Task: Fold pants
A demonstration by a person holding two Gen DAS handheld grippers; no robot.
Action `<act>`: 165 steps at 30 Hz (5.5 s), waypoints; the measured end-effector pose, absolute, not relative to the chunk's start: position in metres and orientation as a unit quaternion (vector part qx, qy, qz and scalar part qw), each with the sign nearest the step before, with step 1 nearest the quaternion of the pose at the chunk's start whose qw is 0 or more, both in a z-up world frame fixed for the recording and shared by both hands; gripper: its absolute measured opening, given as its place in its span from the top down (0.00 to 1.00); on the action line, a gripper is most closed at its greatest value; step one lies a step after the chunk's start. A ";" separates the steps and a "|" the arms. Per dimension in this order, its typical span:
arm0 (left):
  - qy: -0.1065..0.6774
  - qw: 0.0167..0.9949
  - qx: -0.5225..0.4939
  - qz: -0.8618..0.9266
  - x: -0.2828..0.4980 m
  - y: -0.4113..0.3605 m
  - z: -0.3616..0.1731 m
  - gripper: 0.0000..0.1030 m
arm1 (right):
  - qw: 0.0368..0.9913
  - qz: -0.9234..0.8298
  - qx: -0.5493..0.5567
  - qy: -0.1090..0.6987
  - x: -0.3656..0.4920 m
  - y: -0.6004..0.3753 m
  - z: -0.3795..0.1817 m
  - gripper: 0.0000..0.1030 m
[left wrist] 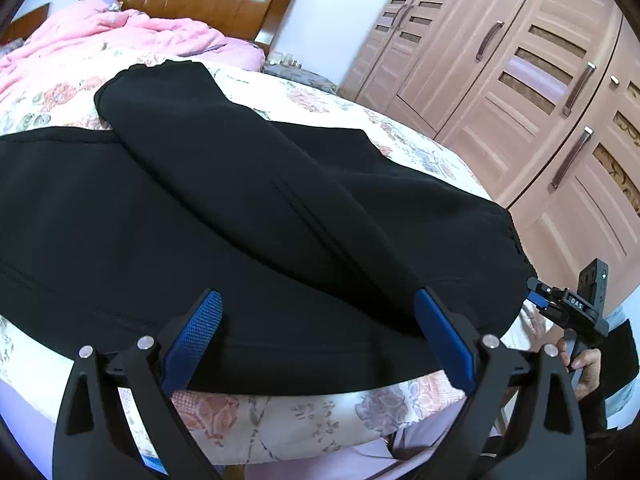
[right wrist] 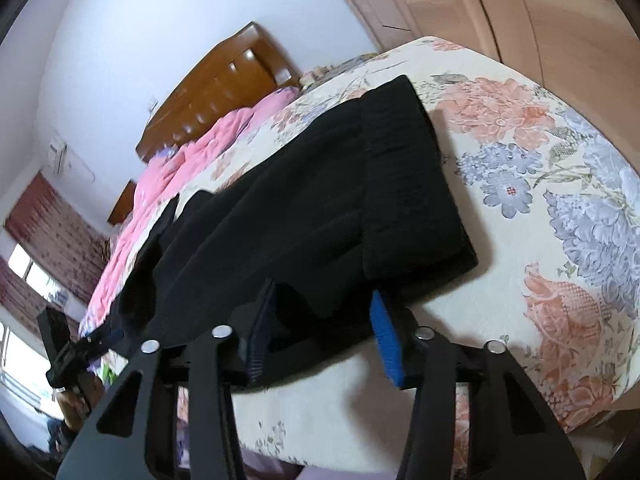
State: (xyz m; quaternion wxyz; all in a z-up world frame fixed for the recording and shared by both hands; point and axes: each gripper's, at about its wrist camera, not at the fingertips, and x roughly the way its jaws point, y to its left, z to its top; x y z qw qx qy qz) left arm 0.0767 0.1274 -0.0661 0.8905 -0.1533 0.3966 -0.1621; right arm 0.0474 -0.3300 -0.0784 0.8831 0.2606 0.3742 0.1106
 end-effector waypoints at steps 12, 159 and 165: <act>0.470 0.857 -0.172 -0.122 0.137 0.099 -0.066 0.06 | 0.893 0.110 0.249 0.359 0.044 -0.328 -0.068 0.70; 0.298 0.923 -0.244 0.009 0.058 0.426 -0.036 0.92 | 0.903 0.137 -0.020 0.407 0.089 -0.142 -0.041 0.16; 0.274 0.883 -0.359 0.128 0.048 0.535 -0.049 0.87 | 0.899 0.137 -0.015 0.415 0.091 -0.143 -0.046 0.16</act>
